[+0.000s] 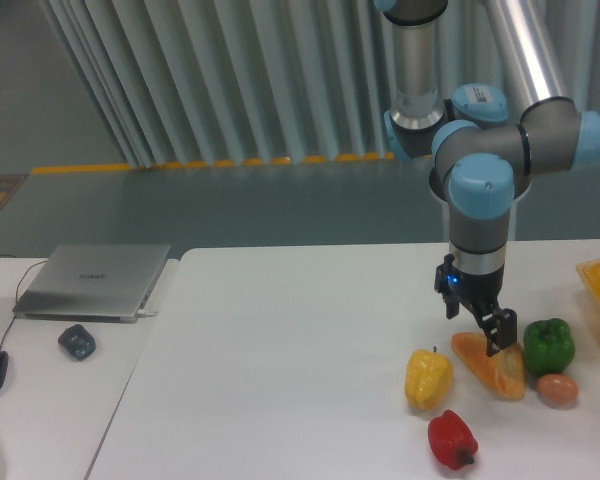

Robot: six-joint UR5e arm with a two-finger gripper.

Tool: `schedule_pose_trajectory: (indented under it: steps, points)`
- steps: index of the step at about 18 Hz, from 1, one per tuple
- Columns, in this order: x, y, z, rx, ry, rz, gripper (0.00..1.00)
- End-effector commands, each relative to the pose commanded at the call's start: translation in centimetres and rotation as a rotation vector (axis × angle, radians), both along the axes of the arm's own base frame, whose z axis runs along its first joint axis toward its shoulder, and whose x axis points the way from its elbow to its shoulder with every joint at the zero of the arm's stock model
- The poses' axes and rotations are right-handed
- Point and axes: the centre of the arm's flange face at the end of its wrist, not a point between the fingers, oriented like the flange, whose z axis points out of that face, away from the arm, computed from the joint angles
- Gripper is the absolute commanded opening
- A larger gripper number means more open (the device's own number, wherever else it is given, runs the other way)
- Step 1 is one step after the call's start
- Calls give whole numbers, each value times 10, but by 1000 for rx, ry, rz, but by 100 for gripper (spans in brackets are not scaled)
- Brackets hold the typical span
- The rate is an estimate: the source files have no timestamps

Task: Place the triangular bread in the basket
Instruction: 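Close the gripper on the triangular bread slice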

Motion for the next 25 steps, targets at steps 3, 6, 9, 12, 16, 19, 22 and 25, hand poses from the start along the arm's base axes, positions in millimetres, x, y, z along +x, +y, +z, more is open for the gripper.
schedule_pose_trajectory:
  steps: [3,6,9,12,16,19,22,25]
  points:
    - [-5,-2,-6,-27,15,1,100]
    - [-8,-1,-17,-44,8,4,100]
    - [-13,-2,-23,-65,17,5,100]
    - [-17,-1,-26,-78,25,8,100]
    - [-19,0,-34,-90,18,13,100]
    - [-19,1,-44,-102,7,11,100]
    - [-18,2,-47,-105,4,9,89]
    - [-18,2,-47,-107,5,12,50]
